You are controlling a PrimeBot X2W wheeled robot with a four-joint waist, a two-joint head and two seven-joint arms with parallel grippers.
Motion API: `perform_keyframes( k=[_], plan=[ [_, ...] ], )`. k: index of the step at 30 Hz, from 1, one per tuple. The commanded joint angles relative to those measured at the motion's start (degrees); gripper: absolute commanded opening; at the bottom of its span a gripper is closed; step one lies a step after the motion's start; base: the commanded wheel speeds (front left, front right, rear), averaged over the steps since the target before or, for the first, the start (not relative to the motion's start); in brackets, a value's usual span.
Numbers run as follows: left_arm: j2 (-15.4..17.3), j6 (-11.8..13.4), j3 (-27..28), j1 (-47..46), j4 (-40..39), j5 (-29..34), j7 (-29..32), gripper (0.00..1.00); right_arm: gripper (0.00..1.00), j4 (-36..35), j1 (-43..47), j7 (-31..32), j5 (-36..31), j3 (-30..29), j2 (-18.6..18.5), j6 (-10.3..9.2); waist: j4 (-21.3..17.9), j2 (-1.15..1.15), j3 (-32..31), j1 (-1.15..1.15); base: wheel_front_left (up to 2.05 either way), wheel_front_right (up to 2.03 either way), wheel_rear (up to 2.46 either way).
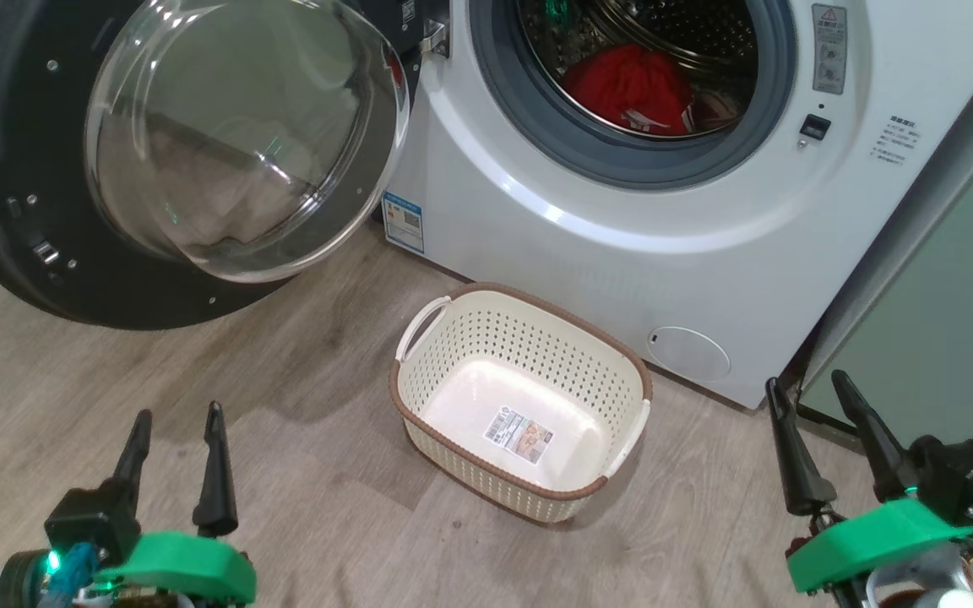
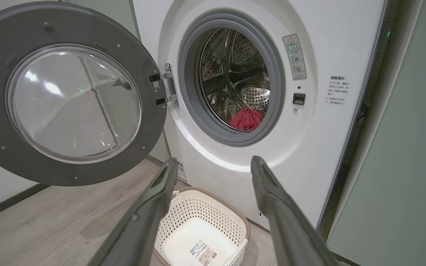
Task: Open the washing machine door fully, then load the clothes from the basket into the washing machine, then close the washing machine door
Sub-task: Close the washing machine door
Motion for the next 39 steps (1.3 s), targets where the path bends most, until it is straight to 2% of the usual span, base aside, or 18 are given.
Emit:
perform_keyframes(
  k=[1, 7, 8, 9, 19, 23, 27, 31, 35, 39],
  plan=[
    [1.01, 0.33, 2.15, -2.24, -2.27, -0.5, -0.74, 1.0, 1.0, -1.74, -1.05, -0.36, 0.25, 1.36, -0.6, 0.0, -0.06, 0.0, 0.02, 0.0, 0.0, 0.0, 0.0],
    [1.08, 0.73, 2.12, -2.08, -2.59, -0.33, -0.88, 1.0, 1.0, -1.59, -1.07, -0.35, 0.23, 1.42, -0.6, 0.0, -0.17, 0.0, 0.22, 0.0, 0.0, 0.0, 0.0],
    [1.11, 0.74, 2.09, -2.08, -2.64, -0.3, -0.9, 0.4, 1.0, -1.6, -1.12, -0.36, 0.22, 1.42, -0.6, 0.0, -0.18, 0.0, 0.27, 0.0, 0.0, 0.0, 0.0],
    [1.11, 0.72, 2.04, -2.09, -2.68, -0.35, -0.89, 0.0, 1.0, -1.61, -1.16, -0.38, 0.21, 1.41, -0.6, 0.0, -0.16, 0.0, 0.31, 0.0, 0.0, 0.0, 0.0],
    [1.29, 0.75, 2.19, -2.23, -3.31, -0.6, -0.96, 0.0, 1.0, -1.71, -1.42, -0.27, 0.02, 1.26, -0.6, 0.0, -0.08, 0.0, 0.64, 0.0, 0.0, 0.0, 0.0],
    [0.46, -0.89, 3.74, -3.03, -5.83, -3.82, -1.27, 0.0, 1.0, -1.89, -1.54, -0.26, 0.03, 1.12, -0.6, 0.0, 0.02, 0.0, 0.9, 0.0, 0.0, 0.0, 0.0],
    [-2.09, -5.87, 8.85, -5.29, -11.5, -14.79, -1.51, 0.0, 1.0, -2.36, -1.86, -0.07, -0.21, 0.93, -0.6, 0.0, 0.15, 0.0, 1.73, 0.0, 0.0, 0.0, 0.0],
    [-1.27, -11.09, 16.21, -9.9, -16.45, -26.7, -1.53, 0.0, 1.0, -3.21, -2.6, 0.35, -0.78, 0.93, -0.6, 0.0, 0.0, 0.0, 3.18, 0.0, 0.0, 0.0, 0.0],
    [2.83, -14.47, 24.39, -17.0, -17.14, -39.08, 0.75, 0.0, 1.0, -4.29, -3.37, 0.89, -1.45, 0.87, -0.6, 0.0, -0.32, 0.0, 4.95, 0.0, 0.0, 0.0, 0.0],
    [9.39, -15.73, 31.24, -25.19, -11.59, -47.89, 3.67, 0.0, 1.0, -5.5, -4.36, 1.58, -2.31, 0.77, -0.6, 0.0, -0.9, 0.0, 7.16, 0.0, 0.0, 0.0, 0.0]
  ],
)
